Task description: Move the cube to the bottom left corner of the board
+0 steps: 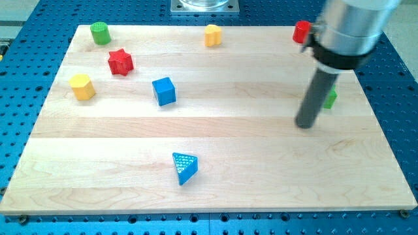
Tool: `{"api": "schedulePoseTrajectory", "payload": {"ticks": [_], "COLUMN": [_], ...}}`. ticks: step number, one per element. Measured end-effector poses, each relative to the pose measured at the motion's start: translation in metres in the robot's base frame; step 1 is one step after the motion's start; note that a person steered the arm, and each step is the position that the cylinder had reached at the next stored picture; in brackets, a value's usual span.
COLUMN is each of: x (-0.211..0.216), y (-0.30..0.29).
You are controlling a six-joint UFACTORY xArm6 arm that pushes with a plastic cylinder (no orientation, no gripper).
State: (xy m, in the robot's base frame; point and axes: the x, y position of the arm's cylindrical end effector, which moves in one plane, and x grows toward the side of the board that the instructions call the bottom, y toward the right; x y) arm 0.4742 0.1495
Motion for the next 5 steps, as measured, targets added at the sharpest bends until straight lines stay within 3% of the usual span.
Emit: {"api": "schedulePoseTrajectory", "payload": {"ticks": [1, 4, 5], "x": [0.000, -0.004, -0.036], "y": [-0.060, -0.070, -0.103]}}
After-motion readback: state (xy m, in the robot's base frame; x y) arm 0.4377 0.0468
